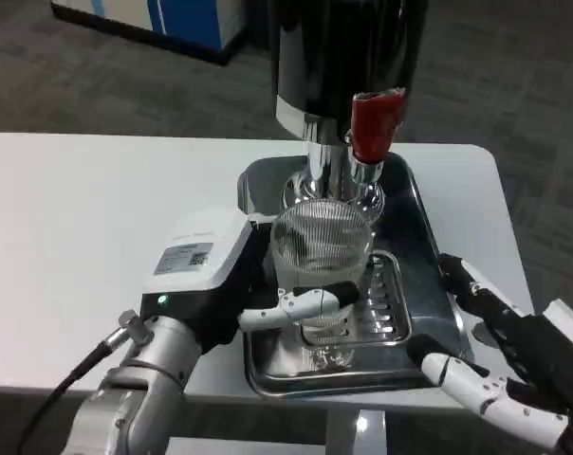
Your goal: Grasp the cup under the faucet to collect the drink, then remove the cup.
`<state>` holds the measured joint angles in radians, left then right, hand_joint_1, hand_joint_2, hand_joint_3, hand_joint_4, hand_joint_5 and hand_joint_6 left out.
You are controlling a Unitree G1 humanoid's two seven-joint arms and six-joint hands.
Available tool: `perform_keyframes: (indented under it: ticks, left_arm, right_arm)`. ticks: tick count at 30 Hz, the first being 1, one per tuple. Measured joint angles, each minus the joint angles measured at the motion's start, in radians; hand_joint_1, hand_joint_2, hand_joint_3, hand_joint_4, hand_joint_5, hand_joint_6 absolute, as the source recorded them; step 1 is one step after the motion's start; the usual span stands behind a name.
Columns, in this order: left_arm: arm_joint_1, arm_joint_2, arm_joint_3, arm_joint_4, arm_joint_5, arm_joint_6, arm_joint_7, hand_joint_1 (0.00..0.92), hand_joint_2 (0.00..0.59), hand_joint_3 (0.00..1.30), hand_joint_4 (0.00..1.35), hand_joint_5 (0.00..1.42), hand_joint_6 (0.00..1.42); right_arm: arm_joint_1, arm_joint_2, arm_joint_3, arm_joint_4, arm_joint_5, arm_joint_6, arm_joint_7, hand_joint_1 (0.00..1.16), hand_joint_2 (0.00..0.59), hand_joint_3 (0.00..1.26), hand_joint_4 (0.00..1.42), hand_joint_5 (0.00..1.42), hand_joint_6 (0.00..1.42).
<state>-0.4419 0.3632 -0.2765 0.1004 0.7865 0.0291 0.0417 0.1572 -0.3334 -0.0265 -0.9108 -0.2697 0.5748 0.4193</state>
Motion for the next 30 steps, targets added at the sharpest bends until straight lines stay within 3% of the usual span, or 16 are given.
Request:
perform_keyframes:
  ticks: [6, 9, 14, 19, 25, 30]
  left_arm:
    - [0.007, 0.000, -0.001, -0.030, 0.000, 0.022, -0.022, 0.106, 0.191, 0.48, 0.32, 0.59, 0.41]
    - [0.014, 0.000, 0.000, -0.042, 0.000, 0.027, -0.026, 0.104, 0.150, 0.39, 0.18, 0.56, 0.40]
    - [0.034, 0.000, -0.001, -0.075, 0.003, 0.046, -0.037, 0.060, 0.078, 0.20, 0.01, 0.39, 0.34]
    - [0.041, 0.000, -0.001, -0.092, 0.003, 0.060, -0.048, 0.054, 0.062, 0.10, 0.00, 0.28, 0.28]
    - [0.043, 0.000, -0.001, -0.098, 0.003, 0.063, -0.050, 0.057, 0.059, 0.08, 0.00, 0.23, 0.23]
    - [0.044, 0.001, -0.001, -0.100, 0.003, 0.066, -0.054, 0.057, 0.055, 0.04, 0.00, 0.10, 0.14]
  right_arm:
    - [0.000, 0.000, 0.000, 0.000, 0.002, 0.000, -0.001, 0.43, 0.350, 0.00, 0.03, 0.02, 0.03]
    - [0.000, 0.000, 0.000, 0.001, 0.003, 0.000, -0.003, 0.43, 0.350, 0.00, 0.03, 0.02, 0.03]
    - [0.000, 0.000, 0.001, 0.001, 0.005, 0.000, -0.008, 0.43, 0.350, 0.00, 0.03, 0.03, 0.03]
    - [-0.001, 0.000, 0.001, 0.001, 0.006, 0.001, -0.010, 0.43, 0.354, 0.00, 0.03, 0.03, 0.03]
    - [-0.001, 0.000, 0.002, 0.003, 0.014, 0.001, -0.013, 0.43, 0.361, 0.00, 0.04, 0.03, 0.03]
    - [-0.004, 0.000, 0.010, 0.010, 0.016, 0.001, -0.020, 0.44, 0.364, 0.00, 0.04, 0.03, 0.03]
